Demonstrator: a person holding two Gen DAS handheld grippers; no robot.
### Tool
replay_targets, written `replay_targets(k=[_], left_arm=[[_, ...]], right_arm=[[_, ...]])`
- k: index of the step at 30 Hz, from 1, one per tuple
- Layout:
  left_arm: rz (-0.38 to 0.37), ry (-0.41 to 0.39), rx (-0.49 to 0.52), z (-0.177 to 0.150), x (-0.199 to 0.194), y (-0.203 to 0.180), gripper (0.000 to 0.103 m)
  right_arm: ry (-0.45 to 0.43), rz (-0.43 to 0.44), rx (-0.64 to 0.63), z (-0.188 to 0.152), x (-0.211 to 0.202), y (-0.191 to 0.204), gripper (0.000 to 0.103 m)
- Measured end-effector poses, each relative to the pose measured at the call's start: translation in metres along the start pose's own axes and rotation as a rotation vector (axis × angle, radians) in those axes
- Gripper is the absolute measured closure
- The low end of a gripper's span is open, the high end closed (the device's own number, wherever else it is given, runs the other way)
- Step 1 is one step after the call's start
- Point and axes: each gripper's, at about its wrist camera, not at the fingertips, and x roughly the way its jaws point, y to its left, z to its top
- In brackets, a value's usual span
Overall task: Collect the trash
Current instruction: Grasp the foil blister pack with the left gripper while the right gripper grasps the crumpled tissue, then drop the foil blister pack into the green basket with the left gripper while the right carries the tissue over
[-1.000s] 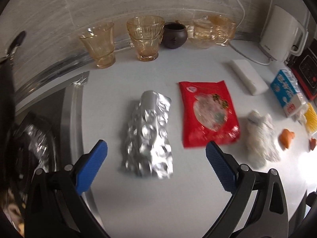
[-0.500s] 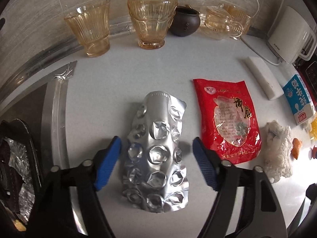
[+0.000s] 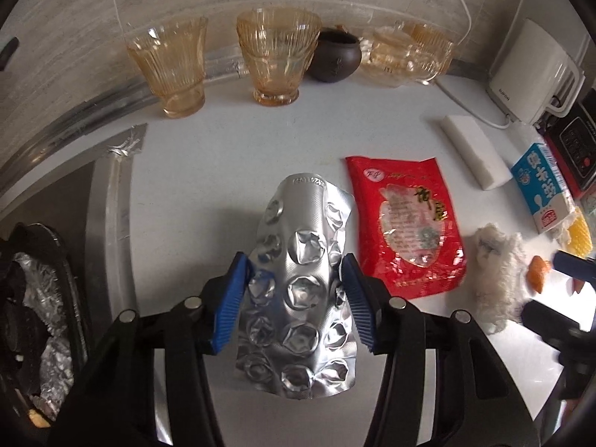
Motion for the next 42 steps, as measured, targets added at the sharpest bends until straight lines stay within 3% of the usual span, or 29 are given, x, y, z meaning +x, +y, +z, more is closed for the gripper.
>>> replay_targets(k=[5, 7, 8, 10, 11, 14, 26, 32, 42], left_arm=[[-0.024, -0.008, -0.03, -0.007, -0.023, -0.003, 0.052], [-0.03, -0.017, -0.033, -0.013, -0.033, -0.005, 0.052], [-0.033, -0.022, -0.032, -0.016, -0.038, -0.006, 0.052], [-0.04, -0.025, -0.029, -0.023, -0.046, -0.007, 0.052], [-0.038, -0.027, -0.027, -0.025, -0.049, -0.008, 0.052], [-0.026, -0.034, -0.023, -0.031, -0.056, -0.012, 0.052], [-0.028, -0.055, 0.018, -0.072, -0.114, -0.061, 0.052], [-0.072, -0.032, 0.017, -0.113, -0.147, -0.109, 0.052], [-0.107, 0.012, 0.083, -0.184, -0.181, -0.195, 0.052]], right_arm=[[0.026, -0.032, -0.036, 0.003, 0.025, 0.01, 0.005], [0.048, -0.041, -0.041, 0.002, 0.034, 0.01, 0.025], [0.058, -0.037, -0.038, 0.001, 0.037, 0.009, 0.04], [0.043, -0.049, -0.035, -0.001, 0.034, 0.007, 0.054], [0.045, -0.042, -0.033, -0.002, 0.032, 0.005, 0.067], [0.035, -0.02, -0.024, -0.005, 0.024, 0.001, 0.078], [-0.068, 0.039, -0.045, -0.064, -0.066, -0.018, 0.08], [-0.084, 0.048, -0.034, -0.131, -0.126, -0.049, 0.08], [-0.058, 0.05, 0.003, -0.233, -0.172, -0.097, 0.08]])
